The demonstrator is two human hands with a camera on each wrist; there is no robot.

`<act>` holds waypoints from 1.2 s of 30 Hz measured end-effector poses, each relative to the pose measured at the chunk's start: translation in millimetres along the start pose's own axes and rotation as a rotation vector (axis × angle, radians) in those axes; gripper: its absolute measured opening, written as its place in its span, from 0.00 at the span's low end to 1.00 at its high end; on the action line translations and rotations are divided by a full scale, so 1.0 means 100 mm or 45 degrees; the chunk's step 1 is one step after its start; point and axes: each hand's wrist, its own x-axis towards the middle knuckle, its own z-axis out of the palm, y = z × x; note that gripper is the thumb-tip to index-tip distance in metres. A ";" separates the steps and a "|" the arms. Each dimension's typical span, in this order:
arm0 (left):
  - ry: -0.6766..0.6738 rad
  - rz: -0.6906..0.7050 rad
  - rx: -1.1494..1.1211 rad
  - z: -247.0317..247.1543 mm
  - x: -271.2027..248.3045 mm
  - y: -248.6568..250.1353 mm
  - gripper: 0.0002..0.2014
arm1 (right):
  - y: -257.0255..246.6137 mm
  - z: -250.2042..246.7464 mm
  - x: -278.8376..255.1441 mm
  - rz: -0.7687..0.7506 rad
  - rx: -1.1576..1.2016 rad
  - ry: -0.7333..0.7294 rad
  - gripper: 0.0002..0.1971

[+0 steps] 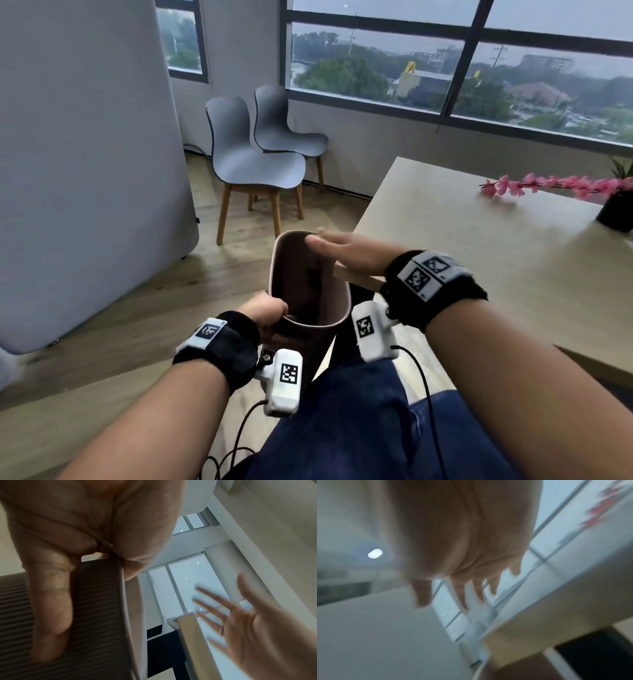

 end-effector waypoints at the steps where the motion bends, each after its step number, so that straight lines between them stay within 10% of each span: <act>1: -0.009 0.001 -0.002 0.00 -0.01 0.01 0.09 | 0.15 -0.06 -0.01 0.067 -0.041 0.214 0.32; 5: -0.045 -0.010 0.004 0.01 -0.09 0.02 0.09 | 0.75 -0.31 -0.20 0.887 -0.270 0.486 0.46; 7: -0.057 -0.004 0.006 0.01 -0.09 0.02 0.10 | 0.77 -0.20 -0.27 0.903 -0.275 0.444 0.49; 14: 0.008 0.034 0.014 0.01 0.00 0.00 0.09 | -0.06 0.44 -0.43 -0.394 -0.193 -0.010 0.27; 18: -0.056 -0.015 -0.001 -0.01 0.04 0.00 0.07 | 0.48 0.04 -0.39 0.298 -0.289 0.739 0.35; 21: -0.078 -0.057 0.082 -0.01 0.07 -0.01 0.05 | 0.81 -0.13 -0.45 0.829 -0.225 0.589 0.45; 25: -0.042 0.002 0.100 -0.02 0.04 0.01 0.05 | 0.49 0.25 -0.44 0.196 -0.409 0.281 0.43; 29: -0.013 0.061 0.134 -0.02 0.05 -0.01 0.07 | 0.23 0.39 -0.55 -0.351 0.025 -0.036 0.31; 33: -0.035 0.028 0.183 0.00 -0.04 0.03 0.05 | 0.75 -0.01 -0.53 0.411 -0.257 0.743 0.38; 36: -0.027 0.022 0.246 0.02 -0.13 0.06 0.05 | 0.92 -0.09 -0.56 0.817 -0.272 0.599 0.46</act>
